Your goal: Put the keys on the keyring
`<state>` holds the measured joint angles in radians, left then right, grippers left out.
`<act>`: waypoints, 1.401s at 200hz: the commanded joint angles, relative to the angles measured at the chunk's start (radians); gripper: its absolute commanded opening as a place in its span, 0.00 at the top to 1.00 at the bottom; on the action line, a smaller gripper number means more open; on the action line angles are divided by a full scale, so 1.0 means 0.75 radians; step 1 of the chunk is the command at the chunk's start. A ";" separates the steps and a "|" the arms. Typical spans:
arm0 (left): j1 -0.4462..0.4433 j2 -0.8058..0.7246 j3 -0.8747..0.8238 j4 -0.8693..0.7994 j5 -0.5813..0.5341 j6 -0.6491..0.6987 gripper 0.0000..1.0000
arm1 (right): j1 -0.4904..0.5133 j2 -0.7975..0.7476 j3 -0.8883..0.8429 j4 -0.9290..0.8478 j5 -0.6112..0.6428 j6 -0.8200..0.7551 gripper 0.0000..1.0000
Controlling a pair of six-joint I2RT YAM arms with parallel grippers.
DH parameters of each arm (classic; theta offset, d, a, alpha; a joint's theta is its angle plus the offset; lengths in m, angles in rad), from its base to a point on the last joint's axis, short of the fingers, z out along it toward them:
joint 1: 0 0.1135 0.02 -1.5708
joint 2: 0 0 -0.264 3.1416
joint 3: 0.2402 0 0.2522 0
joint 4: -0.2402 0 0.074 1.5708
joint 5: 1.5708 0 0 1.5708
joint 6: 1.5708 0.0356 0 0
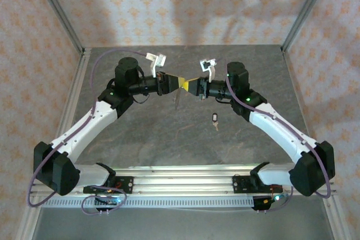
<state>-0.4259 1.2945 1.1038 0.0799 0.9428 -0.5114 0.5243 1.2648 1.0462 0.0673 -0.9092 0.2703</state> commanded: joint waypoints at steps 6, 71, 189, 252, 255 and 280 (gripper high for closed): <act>-0.020 -0.039 -0.021 0.021 0.042 0.047 0.65 | -0.010 -0.040 0.000 0.041 -0.001 0.013 1.00; -0.044 -0.010 -0.028 -0.029 0.091 0.110 0.71 | -0.016 -0.031 -0.003 0.071 0.004 0.038 1.00; -0.104 0.050 0.125 -0.481 0.198 0.528 0.87 | -0.024 0.035 0.022 0.120 -0.049 0.099 1.00; -0.126 0.078 0.126 -0.532 0.147 0.584 1.00 | -0.025 0.075 0.029 0.151 -0.056 0.124 1.00; -0.127 0.079 0.125 -0.530 0.135 0.582 1.00 | -0.026 0.076 0.029 0.155 -0.056 0.126 1.00; -0.134 0.068 0.093 -0.465 0.032 0.538 1.00 | -0.026 0.097 0.031 0.184 -0.041 0.158 1.00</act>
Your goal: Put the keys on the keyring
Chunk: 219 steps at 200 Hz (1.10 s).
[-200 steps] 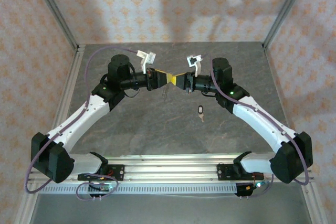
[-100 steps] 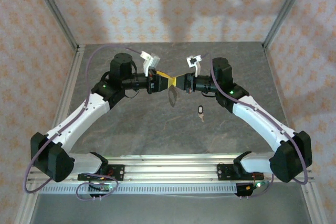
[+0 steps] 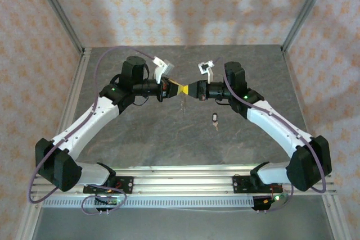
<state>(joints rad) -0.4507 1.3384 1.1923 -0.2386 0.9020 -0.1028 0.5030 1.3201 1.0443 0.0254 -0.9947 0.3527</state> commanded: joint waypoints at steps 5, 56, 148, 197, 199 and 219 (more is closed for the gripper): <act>-0.102 0.007 -0.038 -0.013 0.065 -0.022 1.00 | 0.003 0.028 0.033 0.244 0.080 0.057 1.00; -0.099 0.001 -0.178 0.298 -0.144 -0.210 1.00 | 0.002 0.042 -0.001 0.336 0.147 0.143 0.81; -0.085 0.000 -0.248 0.500 -0.166 -0.277 1.00 | -0.182 -0.082 -0.174 0.559 0.177 0.348 0.49; -0.069 0.015 -0.238 0.562 -0.111 -0.289 1.00 | -0.240 -0.141 -0.201 0.561 0.160 0.344 0.49; -0.067 0.015 -0.239 0.564 -0.111 -0.290 1.00 | -0.242 -0.142 -0.203 0.561 0.156 0.343 0.49; -0.061 0.016 -0.241 0.593 -0.089 -0.300 1.00 | -0.244 -0.132 -0.198 0.545 0.095 0.304 0.49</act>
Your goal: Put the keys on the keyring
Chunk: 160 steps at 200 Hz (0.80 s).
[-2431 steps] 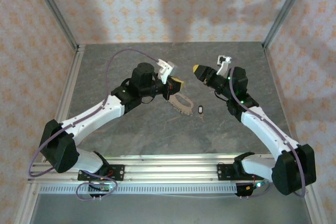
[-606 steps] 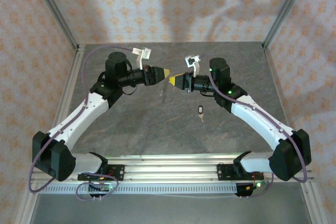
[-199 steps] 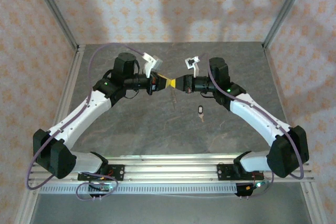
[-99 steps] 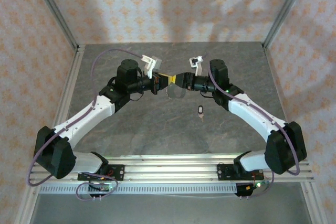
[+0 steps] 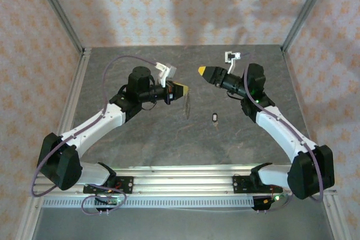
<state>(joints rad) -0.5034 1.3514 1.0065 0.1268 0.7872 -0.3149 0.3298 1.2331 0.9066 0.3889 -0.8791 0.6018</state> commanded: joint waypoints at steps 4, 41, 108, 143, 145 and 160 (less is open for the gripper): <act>0.010 -0.002 0.007 0.111 0.070 -0.019 1.00 | -0.013 -0.011 -0.013 0.055 -0.077 -0.036 0.50; 0.018 -0.002 0.022 0.124 0.110 -0.023 1.00 | -0.016 0.035 -0.013 0.066 -0.212 -0.084 0.52; 0.033 0.006 0.053 0.179 0.191 -0.066 1.00 | -0.015 0.029 -0.071 0.195 -0.260 -0.045 0.56; 0.040 0.024 0.074 0.212 0.217 -0.091 1.00 | -0.016 0.032 -0.095 0.266 -0.306 -0.007 0.57; 0.040 0.026 0.076 0.213 0.218 -0.091 1.00 | -0.016 0.032 -0.096 0.267 -0.308 -0.005 0.57; 0.039 0.036 0.091 0.221 0.229 -0.101 1.00 | -0.016 0.031 -0.106 0.274 -0.316 -0.004 0.57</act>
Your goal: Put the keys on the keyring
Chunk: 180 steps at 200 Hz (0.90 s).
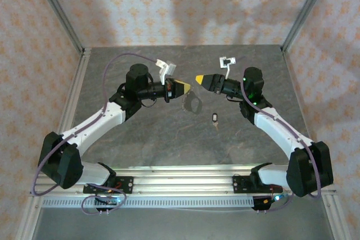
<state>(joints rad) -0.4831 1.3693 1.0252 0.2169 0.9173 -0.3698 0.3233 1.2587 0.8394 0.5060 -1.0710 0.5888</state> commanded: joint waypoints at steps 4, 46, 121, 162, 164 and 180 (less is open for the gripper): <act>0.013 0.015 0.071 0.101 0.057 -0.028 1.00 | -0.007 -0.001 -0.018 0.120 -0.059 0.013 0.57; 0.012 0.039 0.109 0.101 0.071 -0.038 1.00 | -0.006 0.003 -0.042 0.165 -0.086 0.029 0.58; 0.013 0.060 0.134 0.100 0.074 -0.043 1.00 | 0.016 0.011 -0.068 0.209 -0.105 0.037 0.64; 0.012 0.066 0.142 0.091 0.074 -0.036 1.00 | 0.032 0.021 -0.072 0.215 -0.112 0.033 0.70; 0.012 0.066 0.143 0.091 0.074 -0.035 1.00 | 0.031 0.022 -0.072 0.215 -0.112 0.033 0.70; 0.013 0.068 0.146 0.087 0.074 -0.034 1.00 | 0.037 0.021 -0.074 0.219 -0.115 0.033 0.71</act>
<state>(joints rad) -0.4778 1.4147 1.0885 0.2394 0.9440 -0.3958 0.3431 1.2728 0.7914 0.6025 -1.1267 0.6209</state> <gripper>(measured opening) 0.043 0.300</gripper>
